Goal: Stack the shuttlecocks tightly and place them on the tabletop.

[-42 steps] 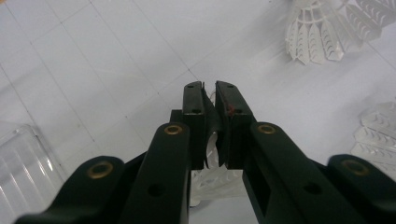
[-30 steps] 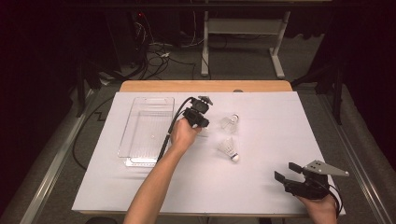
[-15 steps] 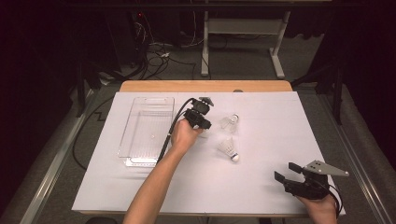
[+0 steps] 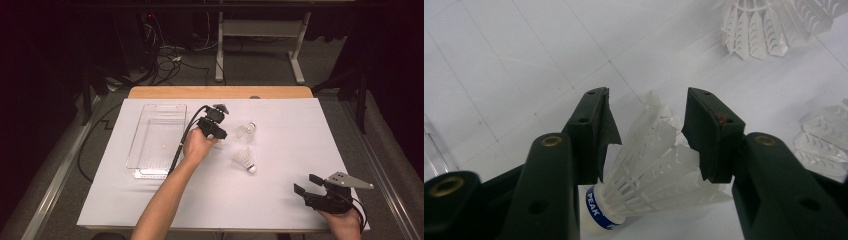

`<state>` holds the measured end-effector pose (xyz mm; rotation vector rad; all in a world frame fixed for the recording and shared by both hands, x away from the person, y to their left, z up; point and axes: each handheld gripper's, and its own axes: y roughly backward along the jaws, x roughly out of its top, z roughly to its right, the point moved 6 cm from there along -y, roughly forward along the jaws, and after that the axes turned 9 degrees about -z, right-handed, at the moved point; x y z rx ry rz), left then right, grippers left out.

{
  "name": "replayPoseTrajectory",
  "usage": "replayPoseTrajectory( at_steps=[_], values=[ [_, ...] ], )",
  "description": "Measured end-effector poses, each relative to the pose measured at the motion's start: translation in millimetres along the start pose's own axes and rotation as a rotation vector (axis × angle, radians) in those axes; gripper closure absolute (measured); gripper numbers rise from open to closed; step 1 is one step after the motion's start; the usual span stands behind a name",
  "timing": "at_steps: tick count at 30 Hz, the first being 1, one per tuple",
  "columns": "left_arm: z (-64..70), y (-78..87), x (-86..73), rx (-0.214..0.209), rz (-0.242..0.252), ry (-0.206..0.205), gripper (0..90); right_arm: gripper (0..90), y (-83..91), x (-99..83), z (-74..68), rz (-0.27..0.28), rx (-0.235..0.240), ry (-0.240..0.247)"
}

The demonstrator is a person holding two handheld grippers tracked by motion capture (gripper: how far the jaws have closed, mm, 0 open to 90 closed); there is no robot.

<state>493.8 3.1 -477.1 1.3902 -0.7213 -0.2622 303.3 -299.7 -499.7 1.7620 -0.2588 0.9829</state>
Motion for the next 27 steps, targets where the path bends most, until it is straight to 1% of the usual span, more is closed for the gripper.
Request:
replayPoseTrajectory(
  at_steps=[9,15,24,25,27],
  values=[
    [-0.4,0.8,0.1,-0.012,0.001,0.013,49.6,27.8,-0.1,0.0,-0.1,-0.001,0.000,0.002],
    [-0.5,2.2,0.6,-0.024,0.013,0.022,47.7,27.8,0.0,0.0,-0.1,0.000,-0.001,0.002],
    [0.2,3.2,0.6,-0.040,0.017,0.026,45.6,27.8,-0.1,0.0,-0.2,-0.001,0.000,0.001],
    [0.7,4.9,0.9,-0.057,0.032,0.031,44.6,27.8,-0.1,0.0,-0.2,-0.001,0.000,0.002],
    [1.1,6.6,1.0,-0.065,0.045,0.040,43.5,27.8,-0.1,0.0,-0.2,-0.001,0.000,0.003]
  ],
)
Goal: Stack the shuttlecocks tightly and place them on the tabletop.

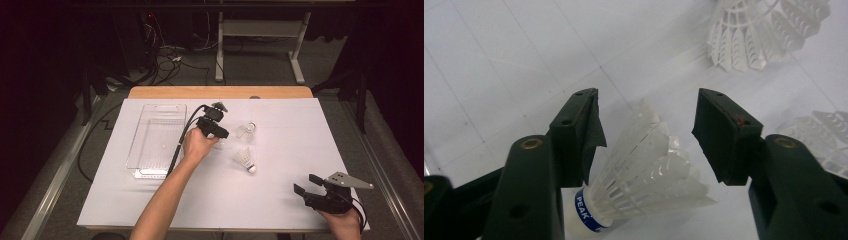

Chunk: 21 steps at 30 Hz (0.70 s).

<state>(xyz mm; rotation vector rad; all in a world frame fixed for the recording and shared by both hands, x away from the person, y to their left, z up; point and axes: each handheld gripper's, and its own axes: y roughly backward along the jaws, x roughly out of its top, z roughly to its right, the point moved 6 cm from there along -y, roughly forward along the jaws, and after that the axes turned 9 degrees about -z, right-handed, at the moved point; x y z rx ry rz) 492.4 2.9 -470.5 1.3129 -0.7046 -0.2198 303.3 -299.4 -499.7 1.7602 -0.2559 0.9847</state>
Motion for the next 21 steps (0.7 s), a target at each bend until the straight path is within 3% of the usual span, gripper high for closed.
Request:
replayPoseTrajectory(
  at_steps=[11,21],
  values=[
    [2.3,11.8,-1.9,-0.033,0.059,0.012,39.3,27.8,-0.1,0.1,-0.1,-0.001,-0.002,0.001],
    [7.2,23.0,-6.2,-0.053,0.097,-0.005,36.9,27.8,-0.2,0.0,-0.1,-0.001,-0.004,0.001]
  ],
)
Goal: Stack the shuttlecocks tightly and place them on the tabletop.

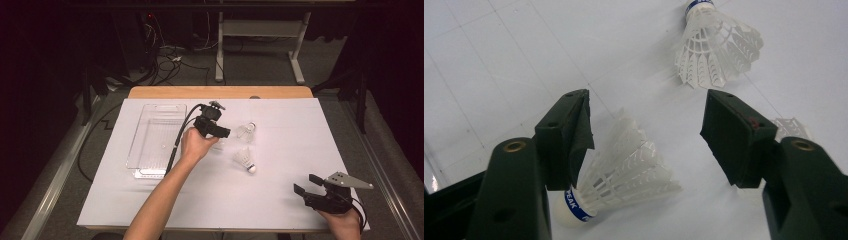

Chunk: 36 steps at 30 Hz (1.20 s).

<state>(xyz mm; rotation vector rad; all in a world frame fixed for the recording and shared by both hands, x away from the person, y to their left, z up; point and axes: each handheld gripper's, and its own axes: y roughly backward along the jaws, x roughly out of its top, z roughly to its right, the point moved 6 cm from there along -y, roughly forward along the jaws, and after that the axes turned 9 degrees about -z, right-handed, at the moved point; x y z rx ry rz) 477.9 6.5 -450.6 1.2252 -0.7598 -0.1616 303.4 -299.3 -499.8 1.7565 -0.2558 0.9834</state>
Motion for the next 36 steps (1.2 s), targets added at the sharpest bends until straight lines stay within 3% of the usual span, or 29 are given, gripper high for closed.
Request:
replayPoseTrajectory(
  at_steps=[36],
  values=[
    [12.4,19.3,-23.5,-0.019,0.054,-0.038,37.3,27.8,-0.1,-0.1,0.2,-0.001,-0.002,-0.003]
  ],
)
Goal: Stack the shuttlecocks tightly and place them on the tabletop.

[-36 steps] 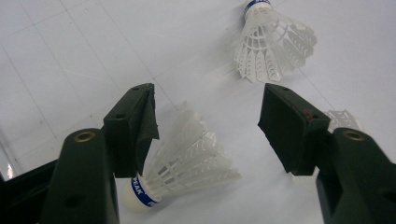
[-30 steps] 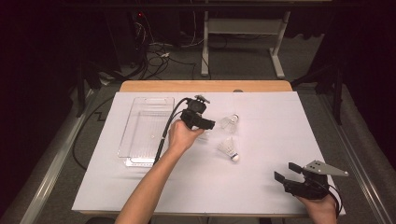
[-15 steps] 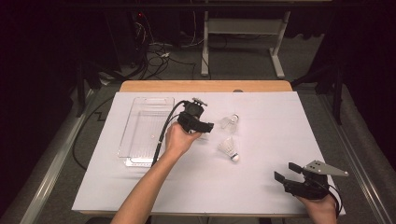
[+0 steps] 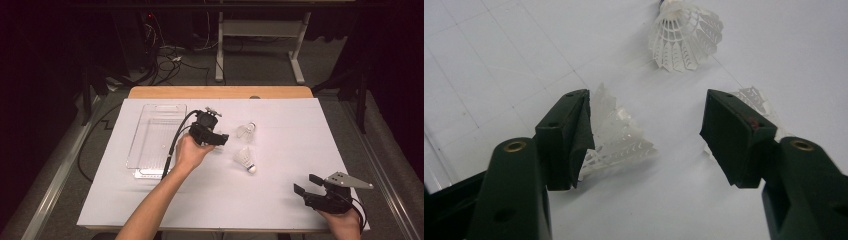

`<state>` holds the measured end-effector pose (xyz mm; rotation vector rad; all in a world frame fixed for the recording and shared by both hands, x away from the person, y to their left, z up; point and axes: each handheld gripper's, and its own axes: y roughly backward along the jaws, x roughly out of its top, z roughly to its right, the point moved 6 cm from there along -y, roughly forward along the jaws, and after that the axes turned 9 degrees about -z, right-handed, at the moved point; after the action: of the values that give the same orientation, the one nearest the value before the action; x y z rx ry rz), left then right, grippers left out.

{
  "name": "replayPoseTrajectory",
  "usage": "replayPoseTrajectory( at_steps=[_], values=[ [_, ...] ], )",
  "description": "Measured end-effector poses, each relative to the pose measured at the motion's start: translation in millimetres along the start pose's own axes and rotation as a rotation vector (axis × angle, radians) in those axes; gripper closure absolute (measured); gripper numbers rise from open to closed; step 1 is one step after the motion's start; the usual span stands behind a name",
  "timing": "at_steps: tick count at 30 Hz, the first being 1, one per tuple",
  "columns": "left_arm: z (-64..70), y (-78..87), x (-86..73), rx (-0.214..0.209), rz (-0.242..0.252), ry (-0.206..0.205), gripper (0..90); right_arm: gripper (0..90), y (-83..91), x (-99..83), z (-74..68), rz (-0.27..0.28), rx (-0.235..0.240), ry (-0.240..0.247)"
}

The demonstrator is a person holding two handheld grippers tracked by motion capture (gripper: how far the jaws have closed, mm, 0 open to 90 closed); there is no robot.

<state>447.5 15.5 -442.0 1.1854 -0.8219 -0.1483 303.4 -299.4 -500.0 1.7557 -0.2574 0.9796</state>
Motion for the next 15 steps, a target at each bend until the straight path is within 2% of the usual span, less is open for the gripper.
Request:
replayPoseTrajectory(
  at_steps=[15],
  values=[
    [4.7,5.4,-5.0,-0.015,-0.005,-0.013,36.8,27.8,-0.6,0.1,0.1,-0.001,0.000,0.000]
  ],
)
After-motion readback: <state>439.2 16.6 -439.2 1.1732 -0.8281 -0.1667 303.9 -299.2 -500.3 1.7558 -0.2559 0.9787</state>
